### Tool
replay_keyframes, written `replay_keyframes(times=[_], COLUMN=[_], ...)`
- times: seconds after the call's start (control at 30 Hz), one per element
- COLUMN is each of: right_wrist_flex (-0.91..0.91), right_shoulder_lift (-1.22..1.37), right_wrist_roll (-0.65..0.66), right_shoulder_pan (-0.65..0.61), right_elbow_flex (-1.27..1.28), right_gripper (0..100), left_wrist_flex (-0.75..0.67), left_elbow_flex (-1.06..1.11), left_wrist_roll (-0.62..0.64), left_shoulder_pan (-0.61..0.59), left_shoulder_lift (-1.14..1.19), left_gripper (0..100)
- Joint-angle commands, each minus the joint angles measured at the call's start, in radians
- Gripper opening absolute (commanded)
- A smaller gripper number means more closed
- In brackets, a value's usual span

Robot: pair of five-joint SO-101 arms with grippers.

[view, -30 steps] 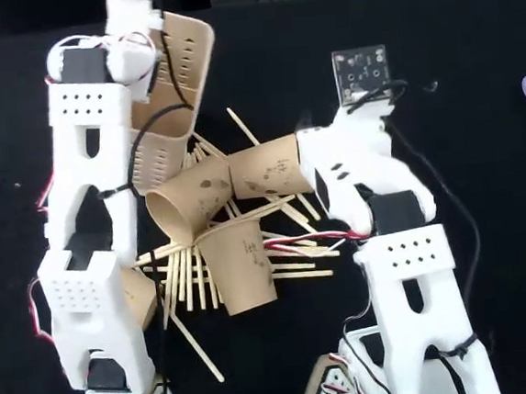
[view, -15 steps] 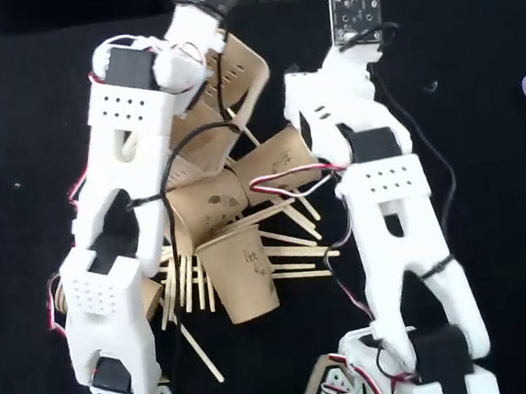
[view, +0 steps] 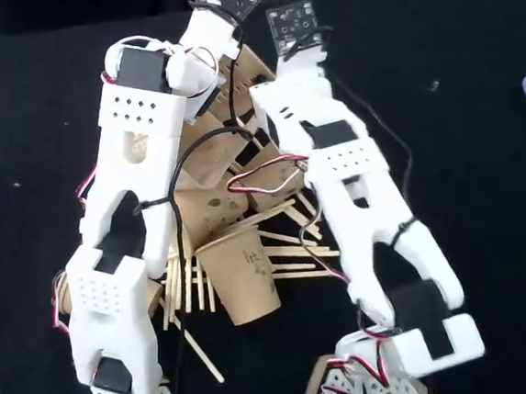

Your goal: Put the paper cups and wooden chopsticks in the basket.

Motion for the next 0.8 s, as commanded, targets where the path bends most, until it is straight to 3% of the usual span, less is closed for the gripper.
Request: replay_keyframes(times=[0.0,0.03,0.27,0.4,0.57,0.77], right_wrist_flex=[-0.040,-0.040,0.021,0.035,0.044,0.176], right_shoulder_lift=[-0.001,0.001,-0.021,-0.028,-0.031,-0.058], right_wrist_roll=[0.023,0.025,0.017,0.017,0.008,-0.084], right_shoulder_pan=[0.049,0.063,0.092,0.092,0.087,0.086], right_elbow_flex=[-0.045,-0.045,-0.022,-0.005,-0.001,-0.062], right_gripper=[5.1,0.5,1.0,1.0,1.0,1.0], left_wrist_flex=[0.011,0.011,0.003,0.011,0.014,0.137], left_elbow_flex=[-0.039,-0.039,-0.045,-0.185,-0.440,-0.642], left_wrist_roll=[-0.003,-0.002,-0.002,0.005,0.178,0.454], left_shoulder_pan=[0.015,0.013,0.012,-0.028,-0.099,-0.222], left_shoulder_lift=[-0.014,-0.014,-0.014,-0.015,-0.015,-0.011], left_gripper=[3,3,3,3,5,28])
